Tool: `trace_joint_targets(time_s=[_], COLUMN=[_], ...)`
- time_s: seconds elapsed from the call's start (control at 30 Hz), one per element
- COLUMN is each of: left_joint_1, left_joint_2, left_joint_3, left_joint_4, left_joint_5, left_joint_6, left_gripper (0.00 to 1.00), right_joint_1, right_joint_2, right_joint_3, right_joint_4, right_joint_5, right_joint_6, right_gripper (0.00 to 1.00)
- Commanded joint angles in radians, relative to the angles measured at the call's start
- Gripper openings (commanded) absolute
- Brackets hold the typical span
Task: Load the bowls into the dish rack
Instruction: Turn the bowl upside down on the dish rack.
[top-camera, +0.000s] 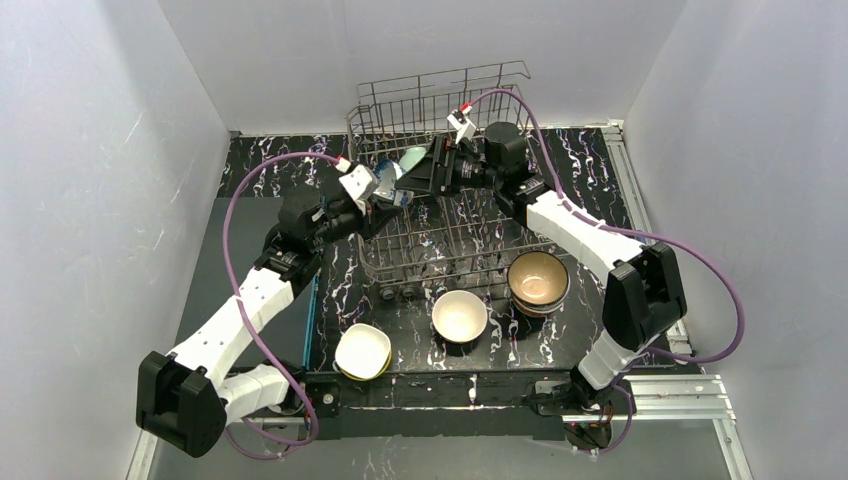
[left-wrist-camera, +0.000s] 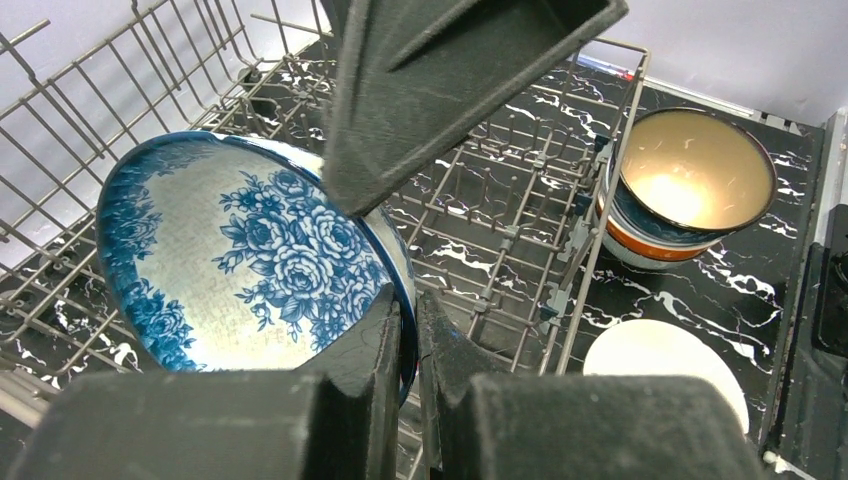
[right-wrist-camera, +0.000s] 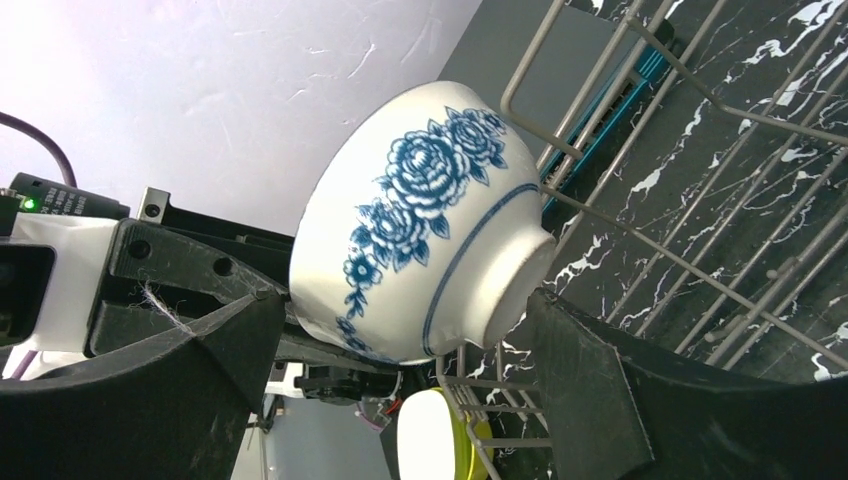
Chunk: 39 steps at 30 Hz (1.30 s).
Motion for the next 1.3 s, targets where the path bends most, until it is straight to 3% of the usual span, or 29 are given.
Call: trace_joint_targets(time_s=[0.0, 0.43, 0.57, 0.83, 0.93, 0.97, 1.1, 1.27], left_joint_1=[-0.011, -0.093, -0.107, -0.113, -0.113, -0.113, -0.113, -0.114], left_joint_2=[-0.027, 0.019, 0.019, 0.012, 0.011, 0.008, -0.003, -0.008], left_joint_3=[-0.004, 0.015, 0.017, 0.02, 0.02, 0.02, 0.016, 0.015], left_joint_4=[0.078, -0.071, -0.089, -0.112, -0.118, -0.12, -0.121, -0.121], left_joint_5=[0.019, -0.074, -0.091, -0.103, -0.123, -0.13, -0.136, -0.124], left_joint_6=[0.058, 0.251, 0.27, 0.291, 0.305, 0.312, 0.316, 0.308], left_gripper=[0.0, 0.0, 0.0, 0.0, 0.0, 0.0, 0.0, 0.0], right_joint_1=[0.015, 0.026, 0.026, 0.025, 0.026, 0.026, 0.025, 0.022], right_joint_2=[0.026, 0.08, 0.086, 0.08, 0.077, 0.077, 0.068, 0.065], right_joint_3=[0.077, 0.144, 0.148, 0.149, 0.147, 0.147, 0.133, 0.082], right_joint_4=[-0.015, -0.107, -0.122, -0.117, -0.114, -0.114, -0.075, 0.131], right_joint_5=[-0.014, -0.035, -0.041, -0.042, -0.041, -0.042, -0.059, -0.159], right_joint_6=[0.019, 0.009, -0.002, -0.009, -0.01, -0.011, -0.006, 0.121], right_gripper=[0.99, 0.97, 0.85, 0.51, 0.44, 0.45, 0.71, 0.84])
